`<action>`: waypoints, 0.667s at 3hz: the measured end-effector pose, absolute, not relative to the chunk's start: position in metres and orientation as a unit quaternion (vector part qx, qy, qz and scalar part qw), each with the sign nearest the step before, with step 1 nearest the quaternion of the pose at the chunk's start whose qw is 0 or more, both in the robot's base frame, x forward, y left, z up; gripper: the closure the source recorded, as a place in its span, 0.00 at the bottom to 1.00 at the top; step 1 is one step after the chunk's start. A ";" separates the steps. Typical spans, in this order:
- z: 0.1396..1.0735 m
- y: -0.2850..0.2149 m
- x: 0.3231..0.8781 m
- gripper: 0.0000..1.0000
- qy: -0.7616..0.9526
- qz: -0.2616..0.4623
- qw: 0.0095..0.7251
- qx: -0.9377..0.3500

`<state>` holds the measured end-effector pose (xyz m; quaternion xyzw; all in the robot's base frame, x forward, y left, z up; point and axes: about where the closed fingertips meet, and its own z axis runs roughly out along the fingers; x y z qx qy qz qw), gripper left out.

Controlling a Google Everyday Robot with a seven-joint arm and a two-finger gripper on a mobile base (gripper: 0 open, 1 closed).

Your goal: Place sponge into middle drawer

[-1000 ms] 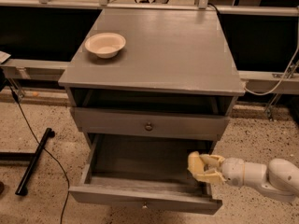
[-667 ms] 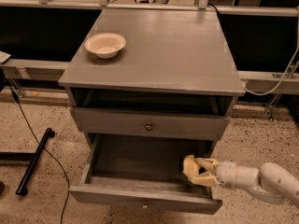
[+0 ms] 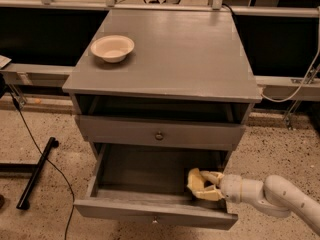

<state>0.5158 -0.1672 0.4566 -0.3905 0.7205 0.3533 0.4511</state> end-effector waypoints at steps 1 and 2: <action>0.462 -0.162 0.521 0.37 0.710 0.352 0.465 -0.395; 0.464 -0.153 0.523 0.13 0.705 0.352 0.467 -0.402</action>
Offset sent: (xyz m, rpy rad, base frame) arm 0.0096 0.0211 0.0092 0.0009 -0.0592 0.0297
